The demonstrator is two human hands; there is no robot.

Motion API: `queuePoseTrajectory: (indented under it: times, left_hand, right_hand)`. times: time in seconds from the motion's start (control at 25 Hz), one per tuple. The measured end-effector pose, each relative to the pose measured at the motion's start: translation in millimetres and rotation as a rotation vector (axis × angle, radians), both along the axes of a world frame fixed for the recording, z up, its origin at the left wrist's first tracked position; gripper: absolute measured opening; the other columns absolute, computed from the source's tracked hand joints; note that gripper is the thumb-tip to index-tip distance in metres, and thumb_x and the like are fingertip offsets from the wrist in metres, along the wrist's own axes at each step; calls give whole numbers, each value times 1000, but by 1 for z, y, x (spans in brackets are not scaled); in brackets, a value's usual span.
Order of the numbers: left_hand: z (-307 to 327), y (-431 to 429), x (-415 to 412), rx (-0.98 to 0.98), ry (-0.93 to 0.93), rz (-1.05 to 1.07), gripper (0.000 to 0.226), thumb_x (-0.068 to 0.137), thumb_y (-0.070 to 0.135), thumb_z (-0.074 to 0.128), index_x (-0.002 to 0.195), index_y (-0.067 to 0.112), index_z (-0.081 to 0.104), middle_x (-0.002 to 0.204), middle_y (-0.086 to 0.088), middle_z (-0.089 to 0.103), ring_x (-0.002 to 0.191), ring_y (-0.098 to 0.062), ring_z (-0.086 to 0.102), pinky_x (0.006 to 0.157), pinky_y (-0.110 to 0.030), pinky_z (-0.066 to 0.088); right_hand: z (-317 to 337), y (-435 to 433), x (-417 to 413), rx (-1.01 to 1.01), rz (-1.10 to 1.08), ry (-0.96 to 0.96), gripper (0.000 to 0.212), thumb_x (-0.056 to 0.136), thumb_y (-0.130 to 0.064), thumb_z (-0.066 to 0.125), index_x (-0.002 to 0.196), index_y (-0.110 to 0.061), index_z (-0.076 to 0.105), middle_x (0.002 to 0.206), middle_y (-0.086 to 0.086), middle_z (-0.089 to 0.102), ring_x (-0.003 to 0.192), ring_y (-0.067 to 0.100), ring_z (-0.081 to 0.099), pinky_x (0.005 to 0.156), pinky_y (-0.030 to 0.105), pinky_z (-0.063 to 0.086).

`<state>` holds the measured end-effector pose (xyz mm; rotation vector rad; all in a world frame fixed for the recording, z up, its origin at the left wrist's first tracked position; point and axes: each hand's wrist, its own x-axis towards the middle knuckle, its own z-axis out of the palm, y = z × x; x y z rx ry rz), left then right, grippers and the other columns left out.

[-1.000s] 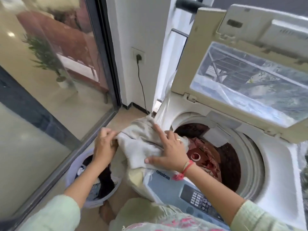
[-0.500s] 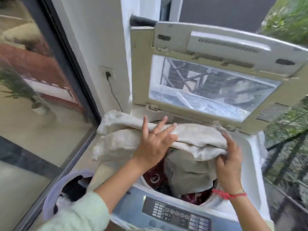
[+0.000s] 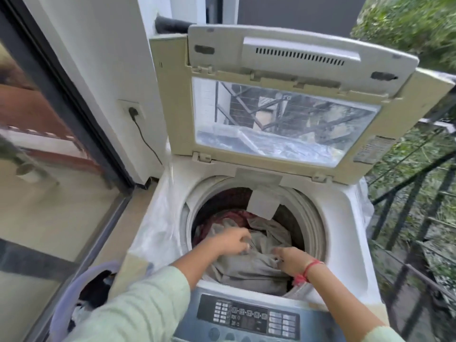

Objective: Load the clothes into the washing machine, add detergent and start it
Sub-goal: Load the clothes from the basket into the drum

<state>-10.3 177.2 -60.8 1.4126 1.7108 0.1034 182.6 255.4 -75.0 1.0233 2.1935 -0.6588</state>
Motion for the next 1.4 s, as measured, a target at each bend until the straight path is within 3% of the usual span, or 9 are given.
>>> queuePoseTrajectory:
  times: [0.12,0.24,0.4,0.56,0.68,0.8,0.88,1.08,1.4]
  left_hand:
    - [34,-11,-31,272,195,57,35,91,30,51,126,24,52,129,-4,53,120,-23,49,98,-37,41]
    - [68,-55,-62,505,124,204,33,91,34,52,122,26,56,125,4,55,119,-13,48,101,-31,37]
    - [87,-157,-95,865,143,698,32,86,44,51,113,30,59,115,11,57,111,-1,50,96,-13,35]
    - [62,-272,-113,735,326,1136,30,88,32,60,117,22,56,113,6,52,110,-15,51,91,-27,37]
    - [41,-336,-117,648,392,1196,41,84,38,60,116,13,57,111,1,55,106,-17,52,90,-26,38]
    - [11,-390,-131,539,277,1333,38,85,18,67,120,12,53,118,-3,56,113,-21,52,96,-29,38]
    - [-6,-419,-151,491,134,1369,38,83,30,63,117,21,51,119,2,56,115,-19,52,97,-30,39]
    - [-67,-494,-229,249,0,1301,27,86,23,63,111,12,60,115,-1,63,111,-17,56,88,-19,36]
    - [-185,-547,-295,-148,-68,1011,26,90,22,55,115,19,57,119,-4,62,109,-21,57,88,-29,44]
  right_hand:
    - [9,2,-14,-16,-15,54,42,91,-20,45,134,-16,47,134,10,55,121,26,53,99,29,41]
    - [36,-7,-34,-40,44,163,44,94,-29,49,135,-15,46,135,8,53,124,25,49,100,30,38]
    - [85,-51,-86,-48,-7,625,42,93,-27,56,133,-20,49,130,-2,56,116,13,55,95,24,43]
    - [117,-121,-156,-141,67,945,37,91,-32,58,127,-29,52,123,-13,54,109,3,54,91,17,42]
    - [120,-180,-200,-261,219,1004,35,92,-28,58,126,-29,53,120,-13,55,108,2,53,93,17,41]
    - [104,-239,-245,-277,418,946,36,90,-27,59,126,-24,54,118,-6,57,108,9,53,94,22,41]
    - [88,-269,-272,-272,432,873,38,88,-27,61,126,-23,54,119,-4,56,110,12,52,96,24,40]
    - [23,-330,-345,-268,268,562,41,88,-18,64,127,-15,54,124,3,55,113,18,54,87,11,32]
    - [-135,-371,-425,-255,93,74,34,88,-12,60,122,-10,58,122,8,62,111,25,58,95,26,42]
